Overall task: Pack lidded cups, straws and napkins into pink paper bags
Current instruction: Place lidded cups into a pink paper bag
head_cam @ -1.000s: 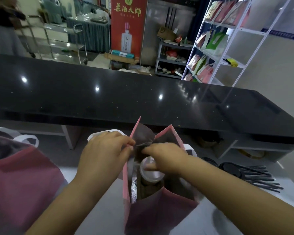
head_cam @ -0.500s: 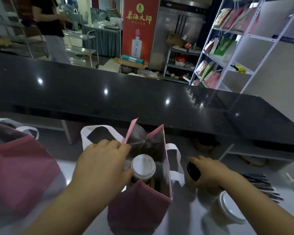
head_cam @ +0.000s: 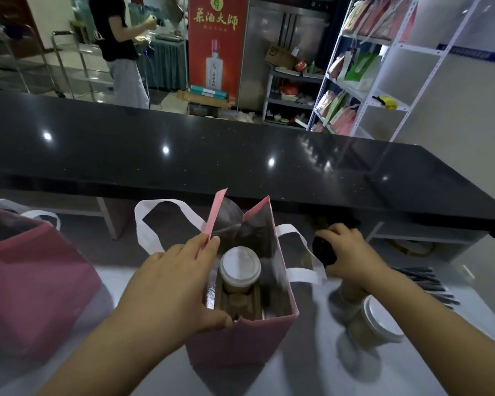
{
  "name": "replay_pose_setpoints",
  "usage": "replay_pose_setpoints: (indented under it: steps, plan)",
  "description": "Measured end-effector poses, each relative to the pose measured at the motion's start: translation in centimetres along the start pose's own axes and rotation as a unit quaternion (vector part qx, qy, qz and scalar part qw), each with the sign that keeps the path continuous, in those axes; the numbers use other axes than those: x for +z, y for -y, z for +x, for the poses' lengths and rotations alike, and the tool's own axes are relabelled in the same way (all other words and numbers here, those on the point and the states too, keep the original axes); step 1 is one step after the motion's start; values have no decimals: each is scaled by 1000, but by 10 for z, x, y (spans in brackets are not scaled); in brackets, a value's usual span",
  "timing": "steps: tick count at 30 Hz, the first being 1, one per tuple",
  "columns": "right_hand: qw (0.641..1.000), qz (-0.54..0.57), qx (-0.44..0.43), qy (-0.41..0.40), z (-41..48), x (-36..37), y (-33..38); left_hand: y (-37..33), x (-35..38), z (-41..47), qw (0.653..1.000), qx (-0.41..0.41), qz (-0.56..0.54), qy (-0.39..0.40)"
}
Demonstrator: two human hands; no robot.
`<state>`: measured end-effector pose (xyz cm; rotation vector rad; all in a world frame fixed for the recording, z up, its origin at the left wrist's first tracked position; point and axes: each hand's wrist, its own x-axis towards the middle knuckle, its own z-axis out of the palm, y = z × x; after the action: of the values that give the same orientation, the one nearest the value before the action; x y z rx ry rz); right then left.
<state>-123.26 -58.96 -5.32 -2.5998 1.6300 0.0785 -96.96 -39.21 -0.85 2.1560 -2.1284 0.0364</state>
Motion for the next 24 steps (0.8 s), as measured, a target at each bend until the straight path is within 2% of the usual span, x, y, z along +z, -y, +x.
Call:
replay_pose_setpoints:
  steps: [5, 9, 13, 16, 19, 24]
  plan:
    - [986, 32, -41, -160, -13, -69, 24, 3, 3, -2, 999, 16, -36, 21]
    - [974, 111, -118, -160, -35, -122, 66, 9, 8, -4, 999, 23, -29, 30]
    - [962, 191, -182, -75, -57, -147, 110, 16, 12, -3, 999, 17, 6, 28]
    - [973, 76, -218, -11, -55, -126, 141, 20, 11, -3, 999, 19, 6, 33]
    - [969, -56, -234, 50, -42, -86, 167, 22, 10, -5, 999, 20, 5, 41]
    - [955, -118, -214, 171, -29, -31, 185, 29, 13, -9, 998, 33, 7, 51]
